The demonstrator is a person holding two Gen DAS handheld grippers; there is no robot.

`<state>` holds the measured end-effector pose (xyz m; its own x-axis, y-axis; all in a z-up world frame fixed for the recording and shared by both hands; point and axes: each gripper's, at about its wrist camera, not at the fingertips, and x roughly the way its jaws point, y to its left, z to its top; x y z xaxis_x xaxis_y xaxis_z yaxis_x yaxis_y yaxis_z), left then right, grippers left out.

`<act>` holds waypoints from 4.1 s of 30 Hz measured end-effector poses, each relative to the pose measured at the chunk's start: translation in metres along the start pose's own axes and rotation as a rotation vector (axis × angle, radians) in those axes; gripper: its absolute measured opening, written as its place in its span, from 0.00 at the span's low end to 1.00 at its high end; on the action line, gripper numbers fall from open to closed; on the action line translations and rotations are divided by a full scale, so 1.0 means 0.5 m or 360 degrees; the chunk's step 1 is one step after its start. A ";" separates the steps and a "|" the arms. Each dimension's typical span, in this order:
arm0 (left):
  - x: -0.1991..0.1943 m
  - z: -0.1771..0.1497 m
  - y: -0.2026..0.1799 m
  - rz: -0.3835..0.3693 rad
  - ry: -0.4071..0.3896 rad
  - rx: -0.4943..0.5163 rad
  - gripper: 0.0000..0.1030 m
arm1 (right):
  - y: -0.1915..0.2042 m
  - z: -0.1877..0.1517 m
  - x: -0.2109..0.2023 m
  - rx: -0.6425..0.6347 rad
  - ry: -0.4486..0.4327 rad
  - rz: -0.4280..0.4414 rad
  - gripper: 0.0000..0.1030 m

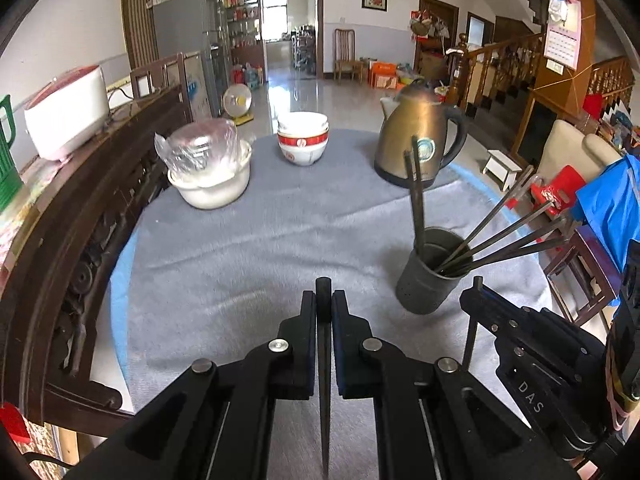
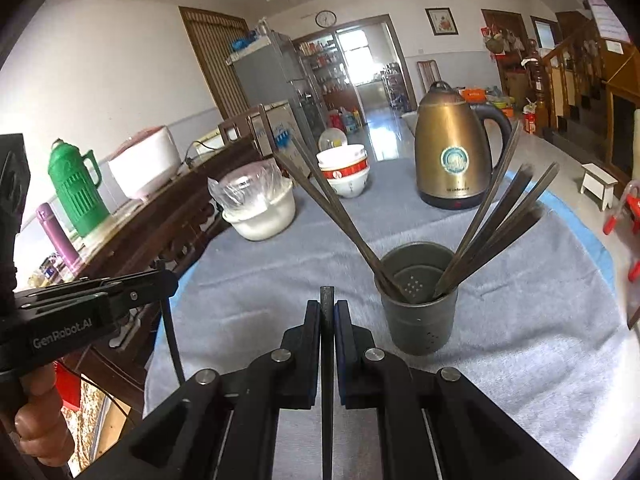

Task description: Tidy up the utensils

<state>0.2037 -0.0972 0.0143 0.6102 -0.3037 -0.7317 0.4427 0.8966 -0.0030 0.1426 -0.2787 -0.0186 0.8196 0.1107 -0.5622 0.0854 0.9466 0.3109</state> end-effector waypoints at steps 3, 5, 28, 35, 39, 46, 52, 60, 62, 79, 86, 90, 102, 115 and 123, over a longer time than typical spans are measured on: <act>-0.021 0.002 -0.004 0.0005 -0.0030 0.0004 0.08 | 0.002 0.006 -0.019 0.0001 -0.0036 0.0013 0.07; -0.035 0.004 -0.007 0.0005 -0.0051 0.0009 0.08 | 0.003 0.010 -0.031 0.0003 -0.0065 0.0025 0.07; -0.111 0.039 -0.043 0.0036 -0.0186 0.0036 0.07 | -0.026 0.073 -0.116 0.0045 -0.0294 0.0065 0.07; -0.108 0.048 -0.059 0.0046 -0.0195 0.0062 0.07 | -0.045 0.091 -0.119 0.0058 -0.0313 0.0067 0.07; -0.096 0.047 -0.064 0.0055 -0.0175 0.0087 0.07 | -0.057 0.094 -0.118 0.0065 -0.0305 0.0071 0.07; -0.001 -0.037 -0.002 -0.0016 0.0134 0.0024 0.07 | -0.085 0.068 -0.111 0.0109 -0.0246 0.0071 0.07; 0.065 -0.171 0.066 -0.0071 0.0359 -0.0089 0.07 | -0.103 0.052 -0.098 0.0148 -0.0210 0.0068 0.07; 0.060 -0.315 0.112 -0.0175 0.0453 -0.0204 0.07 | -0.087 0.032 -0.098 0.0130 -0.0228 0.0029 0.07; 0.056 -0.340 0.109 -0.0199 0.0465 -0.0181 0.08 | -0.083 0.029 -0.093 0.0135 -0.0216 0.0035 0.07; -0.002 -0.473 0.052 -0.0601 0.0584 0.0023 0.25 | -0.061 0.012 -0.108 0.0109 -0.0242 0.0004 0.07; 0.003 -0.480 0.040 -0.0790 0.0662 -0.0033 0.30 | -0.052 0.010 -0.112 0.0104 -0.0243 0.0015 0.08; 0.020 -0.476 0.022 -0.0837 0.0713 -0.0055 0.30 | -0.045 0.010 -0.116 0.0089 -0.0243 0.0020 0.08; 0.072 -0.474 0.010 -0.0766 0.0813 -0.0129 0.10 | -0.046 0.010 -0.119 0.0101 -0.0246 0.0032 0.08; 0.050 -0.337 0.073 -0.0664 0.0459 -0.0201 0.11 | -0.053 0.010 -0.121 0.0100 -0.0256 0.0038 0.08; 0.126 -0.255 0.233 -0.0209 0.0290 -0.0600 0.28 | -0.050 0.010 -0.123 0.0097 -0.0259 0.0047 0.08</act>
<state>0.2098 0.0290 -0.1189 0.4238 -0.3916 -0.8167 0.2173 0.9193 -0.3280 0.0931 -0.3107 0.0120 0.9028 0.0832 -0.4220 0.0897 0.9231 0.3740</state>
